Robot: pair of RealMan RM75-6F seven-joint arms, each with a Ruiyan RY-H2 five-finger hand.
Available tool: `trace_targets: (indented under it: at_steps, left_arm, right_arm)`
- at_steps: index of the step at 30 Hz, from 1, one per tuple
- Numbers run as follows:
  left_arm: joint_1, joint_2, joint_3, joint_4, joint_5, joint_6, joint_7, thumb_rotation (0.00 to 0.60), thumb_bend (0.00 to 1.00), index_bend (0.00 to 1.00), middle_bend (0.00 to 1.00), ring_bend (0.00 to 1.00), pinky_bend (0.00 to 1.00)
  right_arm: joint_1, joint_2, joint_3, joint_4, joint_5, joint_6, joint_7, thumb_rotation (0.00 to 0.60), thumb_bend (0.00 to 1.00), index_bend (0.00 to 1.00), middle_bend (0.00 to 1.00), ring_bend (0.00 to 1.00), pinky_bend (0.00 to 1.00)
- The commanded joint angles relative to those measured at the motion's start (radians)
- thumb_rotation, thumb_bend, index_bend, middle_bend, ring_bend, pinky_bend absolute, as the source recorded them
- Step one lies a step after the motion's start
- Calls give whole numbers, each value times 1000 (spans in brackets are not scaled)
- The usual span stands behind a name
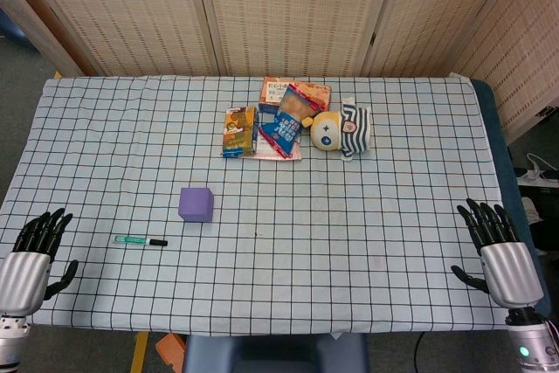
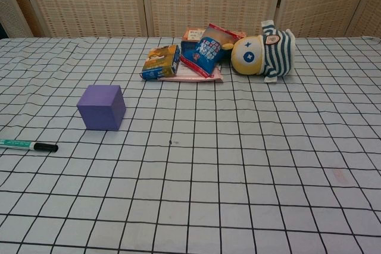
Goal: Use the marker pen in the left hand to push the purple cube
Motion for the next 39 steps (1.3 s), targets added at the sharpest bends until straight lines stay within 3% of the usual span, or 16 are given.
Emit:
trace_targets:
  at_steps: [1, 6, 9, 11, 14, 15, 16, 18, 22, 28, 39]
  left_arm:
    - [-8, 1, 0, -5, -11, -20, 10, 600, 387, 0, 0, 0, 111]
    - [-22, -15, 1, 2, 1, -32, 26, 600, 392, 0, 1, 0, 110]
    - [-42, -50, -2, 45, 21, -42, 51, 600, 413, 13, 92, 34, 141]
    - [-61, -82, -9, 85, 17, -66, 82, 600, 413, 34, 167, 143, 276]
    - [-94, -128, -19, 149, 20, -96, 102, 600, 416, 117, 298, 520, 709]
    - [-104, -137, -19, 166, 22, -109, 102, 600, 417, 152, 331, 629, 804]
    - [-118, -149, -18, 188, 25, -126, 102, 600, 421, 195, 361, 724, 884]
    - [-137, -168, -18, 227, 32, -144, 108, 600, 430, 255, 385, 821, 966]
    - [-175, -211, -5, 316, 38, -201, 121, 600, 445, 298, 398, 897, 1000]
    - [-216, -277, 26, 434, 44, -281, 125, 600, 446, 328, 370, 901, 1000]
    - [-243, -380, 54, 613, 67, -277, 139, 600, 444, 369, 271, 900, 1000]
  right_arm:
    - [-2, 1, 2, -2, 5, 0, -3, 600, 16, 0, 0, 0, 0]
    - [-5, 6, 2, -11, 16, -6, -9, 600, 15, 0, 0, 0, 0]
    - [-7, 9, 2, -10, 17, -3, -11, 600, 16, 0, 0, 0, 0]
    - [-8, 10, 3, -9, 21, -4, -9, 600, 16, 0, 0, 0, 0]
    - [-8, 10, 7, -9, 27, -5, -8, 600, 16, 0, 0, 0, 0]
    - [-8, 10, 8, -8, 29, -5, -10, 600, 16, 0, 0, 0, 0]
    - [-8, 10, 9, -8, 33, -7, -13, 600, 16, 0, 0, 0, 0]
    - [-8, 10, 10, -9, 38, -12, -16, 600, 16, 0, 0, 0, 0]
    - [-5, 7, 13, -10, 51, -23, -27, 600, 16, 0, 0, 0, 0]
    - [-1, 6, 13, -12, 62, -41, -40, 600, 15, 0, 0, 0, 0]
    - [0, 16, 6, -27, 67, -57, -41, 600, 16, 0, 0, 0, 0]
